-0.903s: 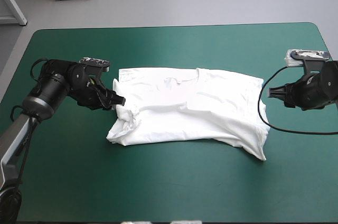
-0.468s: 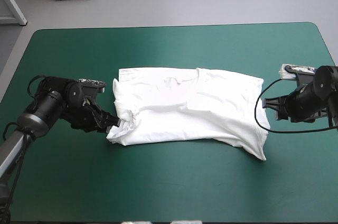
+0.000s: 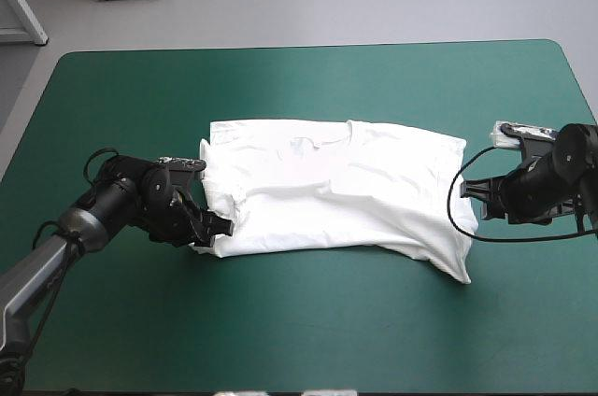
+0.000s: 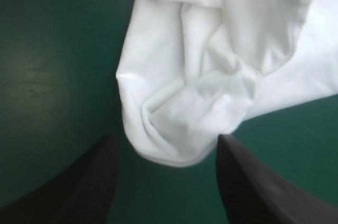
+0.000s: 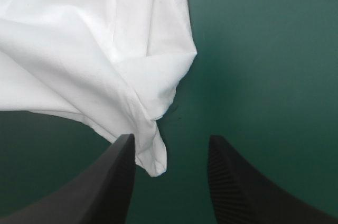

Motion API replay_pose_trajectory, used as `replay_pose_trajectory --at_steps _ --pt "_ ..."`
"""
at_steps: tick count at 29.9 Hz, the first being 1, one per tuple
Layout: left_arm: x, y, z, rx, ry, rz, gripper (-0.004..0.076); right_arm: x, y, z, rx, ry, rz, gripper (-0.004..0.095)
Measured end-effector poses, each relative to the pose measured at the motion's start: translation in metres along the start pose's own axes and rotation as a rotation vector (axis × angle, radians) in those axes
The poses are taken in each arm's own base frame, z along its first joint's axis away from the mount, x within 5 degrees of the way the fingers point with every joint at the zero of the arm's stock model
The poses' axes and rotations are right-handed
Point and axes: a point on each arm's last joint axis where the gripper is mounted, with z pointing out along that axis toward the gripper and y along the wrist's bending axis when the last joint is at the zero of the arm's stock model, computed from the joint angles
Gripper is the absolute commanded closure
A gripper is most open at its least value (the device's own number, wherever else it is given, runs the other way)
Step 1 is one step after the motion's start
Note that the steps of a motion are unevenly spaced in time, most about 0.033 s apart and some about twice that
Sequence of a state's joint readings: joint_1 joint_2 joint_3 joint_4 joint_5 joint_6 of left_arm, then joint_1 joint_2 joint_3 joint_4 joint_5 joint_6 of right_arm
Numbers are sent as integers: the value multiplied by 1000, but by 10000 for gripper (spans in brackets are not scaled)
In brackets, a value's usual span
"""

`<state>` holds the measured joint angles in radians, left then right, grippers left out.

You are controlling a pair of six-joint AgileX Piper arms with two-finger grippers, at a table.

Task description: Fold the cloth

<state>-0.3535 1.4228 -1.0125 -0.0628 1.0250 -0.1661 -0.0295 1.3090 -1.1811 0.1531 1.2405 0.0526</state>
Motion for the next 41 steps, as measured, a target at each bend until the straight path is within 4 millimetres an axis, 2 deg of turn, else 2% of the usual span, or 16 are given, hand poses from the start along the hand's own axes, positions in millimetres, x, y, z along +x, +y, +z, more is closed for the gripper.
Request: replay_pose_trajectory --at_steps 5,12,15,16,18,20,21,29,34,36,41 --pt "-6 3 17 -42 39 -19 311 0 0 0 0 -1 -1 494" --pt "-12 3 52 -65 147 -31 312 0 0 0 1 -1 -9 494" --pt "-10 4 56 -65 157 -33 331 0 0 0 3 -2 -10 494" --pt "-9 4 57 -65 162 -34 361 0 0 0 3 -2 -10 494" --pt "-7 4 59 -57 160 -40 486 0 0 0 3 -2 -13 494" --pt "-7 3 59 -45 152 -49 675 0 0 0 3 -2 -16 494" --pt "-6 2 60 -37 150 -54 731 0 0 0 3 -1 -17 494" --pt "-6 -2 60 -13 145 -70 733 3 0 -1 2 -6 -28 494" --pt "-6 -2 60 -13 144 -70 733 14 5 -4 -7 -55 -53 494" --pt "-6 -2 60 -13 143 -70 733 21 7 1 -12 -63 -59 494" --pt "-6 -2 60 -13 144 -70 733 38 14 28 -23 -32 -78 494"
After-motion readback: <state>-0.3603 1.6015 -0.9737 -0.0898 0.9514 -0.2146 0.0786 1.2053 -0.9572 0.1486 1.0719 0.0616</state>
